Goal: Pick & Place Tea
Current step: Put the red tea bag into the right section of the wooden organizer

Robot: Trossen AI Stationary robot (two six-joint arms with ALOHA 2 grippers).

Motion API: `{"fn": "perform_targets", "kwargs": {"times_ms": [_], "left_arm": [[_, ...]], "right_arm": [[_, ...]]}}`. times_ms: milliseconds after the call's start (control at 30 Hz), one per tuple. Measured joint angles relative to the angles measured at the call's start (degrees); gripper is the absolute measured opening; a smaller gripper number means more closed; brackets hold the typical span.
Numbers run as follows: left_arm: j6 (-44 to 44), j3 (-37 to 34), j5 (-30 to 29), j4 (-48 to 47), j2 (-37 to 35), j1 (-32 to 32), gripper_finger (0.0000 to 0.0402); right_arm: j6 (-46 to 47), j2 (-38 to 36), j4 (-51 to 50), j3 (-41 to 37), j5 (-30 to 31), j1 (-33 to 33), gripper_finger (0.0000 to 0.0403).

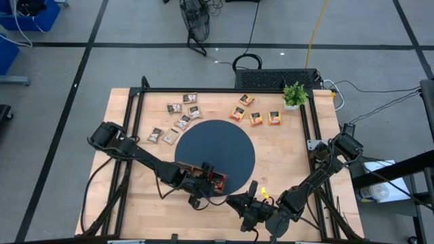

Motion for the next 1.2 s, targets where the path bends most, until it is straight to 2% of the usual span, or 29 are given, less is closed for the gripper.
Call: {"fn": "perform_targets", "kwargs": {"times_ms": [167,367,600,700,800,833,900,1033,1133,1200], "left_arm": [[-0.16,0.02,-0.3,1.35,-0.48,-0.26,0.0045],[-0.15,0.04,-0.33,3.33,-2.03,-0.95,0.0044],[0.46,0.1,-0.62,2.58,-11.72,-6.92,0.0024],[0.51,-0.63,-1.97,2.79,-16.78,-10.35,0.0006],[-1.02,-2.2,-2.01,2.53,-20.89,-12.97,0.001],[-1.78,-2.56,-2.0,2.89,-21.57,-13.46,0.0016],[-3.22,-3.38,-2.0,2.89,-22.49,-13.97,0.0032],[-4.06,-4.15,-2.13,2.77,-22.57,-14.15,0.0061],[-4.45,-4.45,-2.12,2.77,-21.97,-13.03,0.0076],[-4.72,-4.89,-2.55,2.21,-21.76,-12.33,0.0081]], "right_arm": [[-0.02,0.0,0.02,0.0,0.0,0.0,0.0059],[0.25,0.0,0.02,0.0,-0.04,0.27,0.0059],[0.31,0.0,1.19,0.0,-0.05,5.39,0.0059],[4.6,0.0,-1.48,0.0,-1.55,7.92,0.0066],[14.95,0.0,-6.45,0.14,-3.23,9.76,0.0098],[20.2,0.0,-10.27,0.55,-3.73,10.13,0.0115],[34.96,0.0,-22.32,2.29,-8.62,10.16,0.0153],[65.27,0.52,-51.28,6.79,-27.02,7.61,0.0217],[84.44,0.6,-66.42,6.91,-40.17,5.96,0.0231],[95.23,0.61,-71.63,6.58,-47.98,5.18,0.0228]]}}
